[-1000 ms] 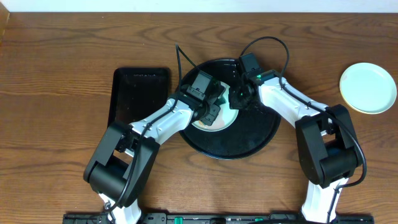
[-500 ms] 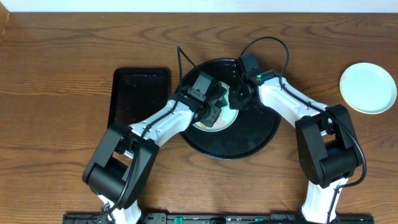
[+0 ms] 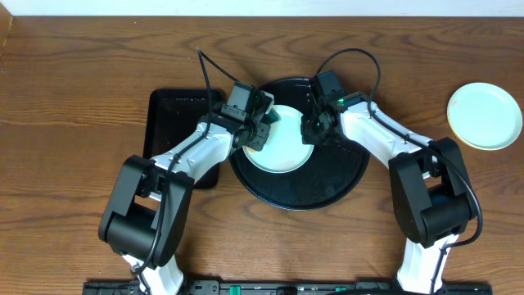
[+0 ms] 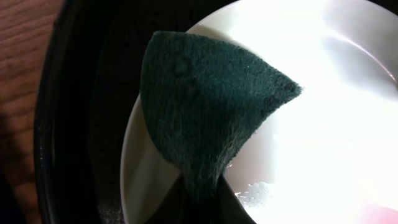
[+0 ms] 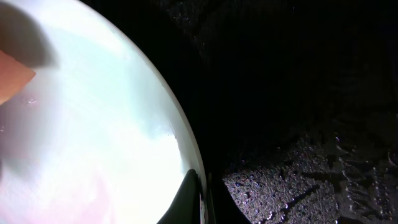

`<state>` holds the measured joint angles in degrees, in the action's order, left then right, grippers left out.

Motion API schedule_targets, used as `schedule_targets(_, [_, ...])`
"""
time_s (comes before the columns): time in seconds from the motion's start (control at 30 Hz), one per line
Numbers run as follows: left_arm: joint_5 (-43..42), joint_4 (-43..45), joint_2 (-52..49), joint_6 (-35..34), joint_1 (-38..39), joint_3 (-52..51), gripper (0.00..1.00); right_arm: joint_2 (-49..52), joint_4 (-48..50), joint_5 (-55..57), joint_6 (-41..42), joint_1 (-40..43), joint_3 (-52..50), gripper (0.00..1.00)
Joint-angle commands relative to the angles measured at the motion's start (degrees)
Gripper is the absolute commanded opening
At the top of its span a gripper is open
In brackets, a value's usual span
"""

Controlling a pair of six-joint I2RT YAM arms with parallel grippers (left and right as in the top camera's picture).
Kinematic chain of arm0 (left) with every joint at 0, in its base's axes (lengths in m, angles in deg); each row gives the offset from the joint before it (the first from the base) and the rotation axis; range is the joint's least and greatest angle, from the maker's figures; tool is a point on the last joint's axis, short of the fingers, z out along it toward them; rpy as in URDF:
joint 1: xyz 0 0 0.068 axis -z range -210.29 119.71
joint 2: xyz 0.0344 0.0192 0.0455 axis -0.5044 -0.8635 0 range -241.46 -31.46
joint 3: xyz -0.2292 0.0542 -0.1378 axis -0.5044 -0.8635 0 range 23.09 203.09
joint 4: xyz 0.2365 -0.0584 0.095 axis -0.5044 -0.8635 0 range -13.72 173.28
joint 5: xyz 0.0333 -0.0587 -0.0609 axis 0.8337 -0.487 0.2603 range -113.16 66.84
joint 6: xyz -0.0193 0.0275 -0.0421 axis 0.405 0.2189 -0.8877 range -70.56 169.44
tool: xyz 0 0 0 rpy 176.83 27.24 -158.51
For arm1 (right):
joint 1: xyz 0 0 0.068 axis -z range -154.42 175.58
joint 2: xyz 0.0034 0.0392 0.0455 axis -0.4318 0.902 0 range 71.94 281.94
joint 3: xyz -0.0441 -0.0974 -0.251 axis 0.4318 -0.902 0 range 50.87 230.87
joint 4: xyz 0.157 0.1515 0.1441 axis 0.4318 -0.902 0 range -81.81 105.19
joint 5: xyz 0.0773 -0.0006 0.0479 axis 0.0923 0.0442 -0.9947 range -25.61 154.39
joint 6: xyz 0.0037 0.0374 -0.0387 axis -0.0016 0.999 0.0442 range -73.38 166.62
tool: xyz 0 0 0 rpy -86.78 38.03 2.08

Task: Clean dirty plates on tray and stack at the side
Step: 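Continue scrubbing the plate surface with the sponge in the left gripper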

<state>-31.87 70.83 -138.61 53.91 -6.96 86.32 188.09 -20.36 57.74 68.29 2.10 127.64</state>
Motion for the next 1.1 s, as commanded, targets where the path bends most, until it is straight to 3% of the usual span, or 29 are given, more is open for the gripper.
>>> schedule_targets(0.0, [-1.7, -0.7, -0.4, -0.3, 0.3, -0.7, 0.07, 2.7, -0.9, 0.6, -0.7, -1.4, -1.1, 0.01])
schedule_targets(0.5, [-3.0, -4.2, -0.3, 1.3, 8.7, -0.7, 0.07, 2.7, -0.9, 0.6, -0.7, -1.4, -1.1, 0.01])
schedule_targets(0.77, [9.1, -3.7, -0.3, 1.3, 6.2, -0.7, 0.08, 2.7, -0.9, 0.6, -0.7, -1.4, -1.1, 0.01])
schedule_targets(1.07, [9.1, -3.1, -0.3, 1.2, 0.5, -0.7, 0.07, 2.7, -0.9, 0.6, -0.7, -1.4, -1.1, 0.01])
